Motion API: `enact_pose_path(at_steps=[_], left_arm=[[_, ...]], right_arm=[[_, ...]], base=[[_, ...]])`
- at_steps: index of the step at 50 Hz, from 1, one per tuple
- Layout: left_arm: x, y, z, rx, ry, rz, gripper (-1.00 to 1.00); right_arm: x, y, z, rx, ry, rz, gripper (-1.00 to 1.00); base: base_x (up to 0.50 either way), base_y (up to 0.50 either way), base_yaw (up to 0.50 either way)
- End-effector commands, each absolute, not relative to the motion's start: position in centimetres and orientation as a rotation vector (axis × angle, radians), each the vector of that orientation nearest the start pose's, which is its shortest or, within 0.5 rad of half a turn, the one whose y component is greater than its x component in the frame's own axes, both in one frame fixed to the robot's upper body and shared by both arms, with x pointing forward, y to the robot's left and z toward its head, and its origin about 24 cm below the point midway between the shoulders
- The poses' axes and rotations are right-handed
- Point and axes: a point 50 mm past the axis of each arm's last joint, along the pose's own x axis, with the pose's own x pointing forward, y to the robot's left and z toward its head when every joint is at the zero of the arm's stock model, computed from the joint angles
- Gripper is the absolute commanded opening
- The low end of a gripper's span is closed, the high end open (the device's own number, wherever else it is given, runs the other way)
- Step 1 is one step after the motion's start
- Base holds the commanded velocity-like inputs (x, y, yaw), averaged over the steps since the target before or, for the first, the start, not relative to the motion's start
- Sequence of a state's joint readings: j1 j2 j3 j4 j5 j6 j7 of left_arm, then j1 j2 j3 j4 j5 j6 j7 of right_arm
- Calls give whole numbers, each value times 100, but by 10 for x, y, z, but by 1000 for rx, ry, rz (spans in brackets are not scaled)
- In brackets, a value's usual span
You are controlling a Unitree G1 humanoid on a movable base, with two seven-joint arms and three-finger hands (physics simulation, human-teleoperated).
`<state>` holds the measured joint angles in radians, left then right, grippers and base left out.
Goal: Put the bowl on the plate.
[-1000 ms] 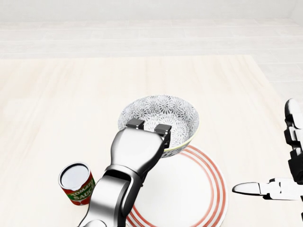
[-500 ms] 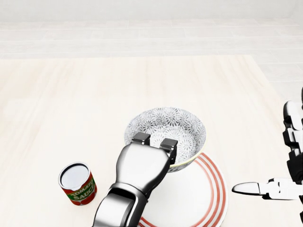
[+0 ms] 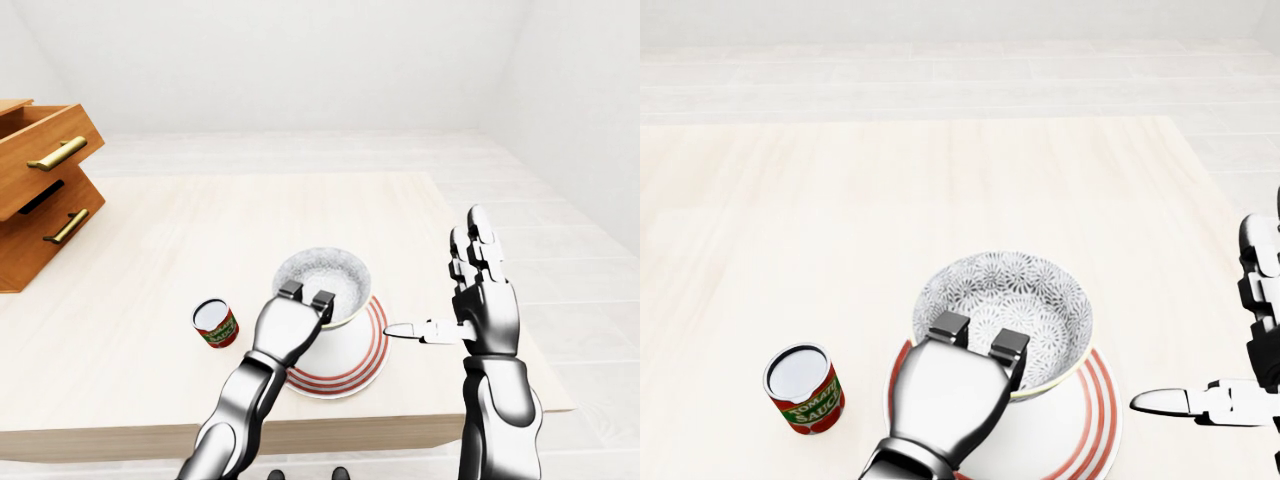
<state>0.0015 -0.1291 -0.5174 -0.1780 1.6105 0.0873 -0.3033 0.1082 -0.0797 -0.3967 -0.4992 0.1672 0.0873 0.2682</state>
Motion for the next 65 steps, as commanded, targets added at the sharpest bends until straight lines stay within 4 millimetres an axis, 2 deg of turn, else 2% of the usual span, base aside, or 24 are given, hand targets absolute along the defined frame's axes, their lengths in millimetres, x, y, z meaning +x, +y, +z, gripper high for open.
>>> enact_pose_path(at_steps=[1, 10, 27, 30, 36, 65], left_arm=[[210, 10, 85, 1479, -343, -363, -100], [203, 7, 82, 1477, -361, -380, -100], [210, 12, 72, 1465, -331, -382, -100], [213, 14, 63, 1465, -313, -383, -100], [218, 16, 58, 1464, -299, -376, -100], [216, 17, 38, 1465, -271, -393, -100]], right_arm=[[204, -235, 133, -73, -337, -84, 100], [204, -236, 135, -75, -346, -87, 100], [205, -235, 136, -77, -349, -86, 100], [207, -235, 132, -75, -330, -86, 100], [206, -235, 131, -73, -329, -86, 100], [208, -235, 128, -67, -313, -87, 100]], base=[[0, 0, 0], [0, 0, 0], [0, 0, 0], [0, 0, 0], [0, 0, 0], [0, 0, 0]])
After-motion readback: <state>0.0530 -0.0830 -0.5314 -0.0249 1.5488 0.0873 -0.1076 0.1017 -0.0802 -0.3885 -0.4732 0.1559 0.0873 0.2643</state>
